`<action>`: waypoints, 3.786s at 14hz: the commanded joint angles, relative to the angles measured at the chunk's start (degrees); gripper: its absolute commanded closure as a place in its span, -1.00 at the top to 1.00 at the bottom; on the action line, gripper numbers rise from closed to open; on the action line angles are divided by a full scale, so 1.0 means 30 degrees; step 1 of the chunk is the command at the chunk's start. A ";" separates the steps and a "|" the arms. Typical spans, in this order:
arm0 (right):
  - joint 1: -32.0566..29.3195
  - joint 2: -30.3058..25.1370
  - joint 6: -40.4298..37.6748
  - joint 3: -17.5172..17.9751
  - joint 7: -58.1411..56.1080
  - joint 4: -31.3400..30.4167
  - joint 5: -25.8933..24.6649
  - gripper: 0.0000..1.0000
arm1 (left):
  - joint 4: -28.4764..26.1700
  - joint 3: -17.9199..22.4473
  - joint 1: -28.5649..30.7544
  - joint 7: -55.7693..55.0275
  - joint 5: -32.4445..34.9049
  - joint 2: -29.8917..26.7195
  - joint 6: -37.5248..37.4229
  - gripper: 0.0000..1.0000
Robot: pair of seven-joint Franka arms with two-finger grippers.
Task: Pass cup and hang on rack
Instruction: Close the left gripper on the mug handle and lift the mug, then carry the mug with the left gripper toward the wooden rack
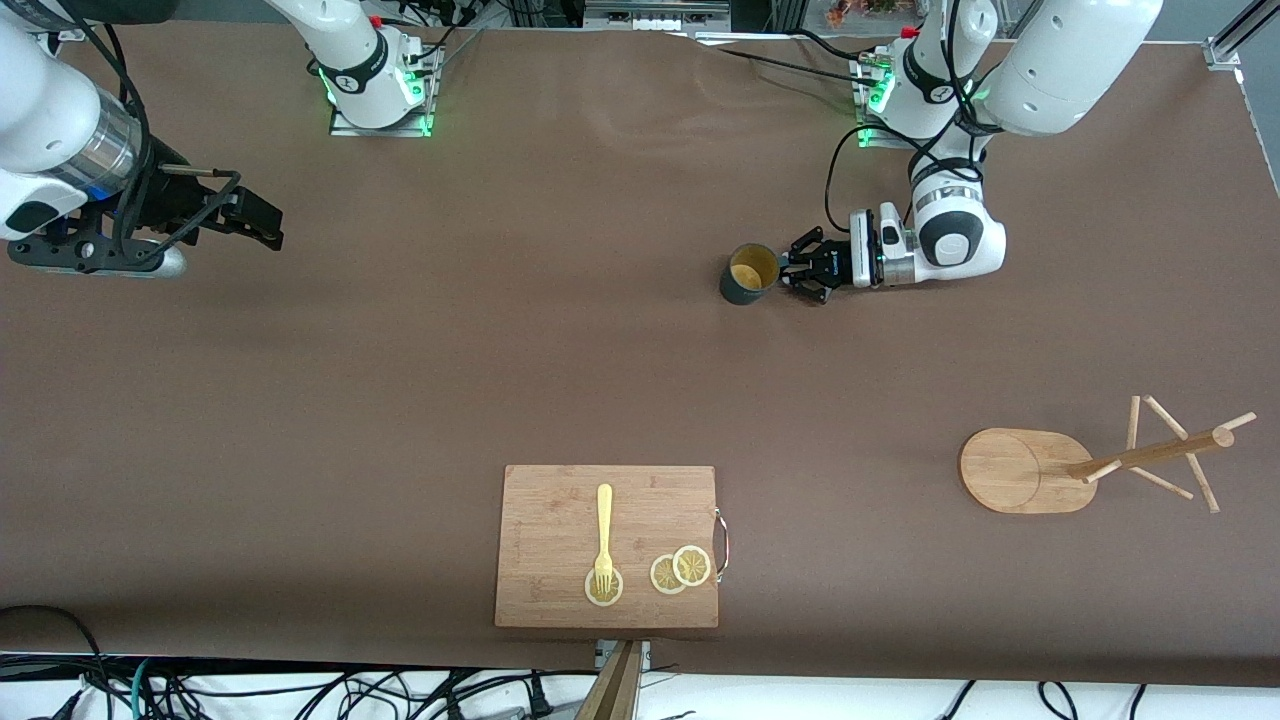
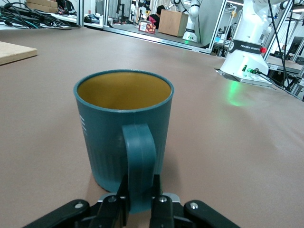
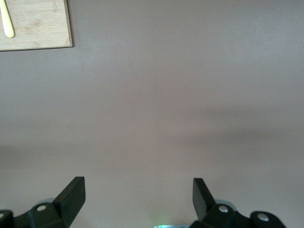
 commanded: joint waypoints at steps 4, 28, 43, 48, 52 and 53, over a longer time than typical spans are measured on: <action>-0.0118 0.0008 -0.0425 0.0041 -0.0197 0.0345 0.0105 0.99 | -0.0106 0.0062 0.1340 -0.1012 0.0630 -0.1535 -0.0830 -1.00; -0.0118 0.0037 -0.0425 0.0041 -0.0255 0.0345 0.0076 0.99 | 0.3554 0.0941 1.5227 -2.8997 0.8316 -0.5500 -1.4481 -1.00; -0.0118 0.0037 -0.0425 0.0041 -0.0255 0.0345 0.0076 0.99 | 0.8999 0.0912 1.6638 -3.5919 0.6296 -0.0874 -1.5887 -1.00; -0.0118 0.0037 -0.0396 0.0041 -0.0255 0.0345 0.0076 0.99 | 1.0499 0.0912 1.6609 -3.6710 0.4890 0.0740 -1.6124 -1.00; -0.0118 0.0037 -0.0396 0.0041 -0.0255 0.0345 0.0076 0.99 | 1.2081 0.0883 1.6492 -3.6681 0.4595 0.2090 -1.6124 -1.00; -0.0118 0.0037 -0.0425 0.0041 -0.0255 0.0345 0.0076 0.99 | 1.2111 0.0883 1.6433 -3.6739 0.4246 0.2294 -1.6153 -1.00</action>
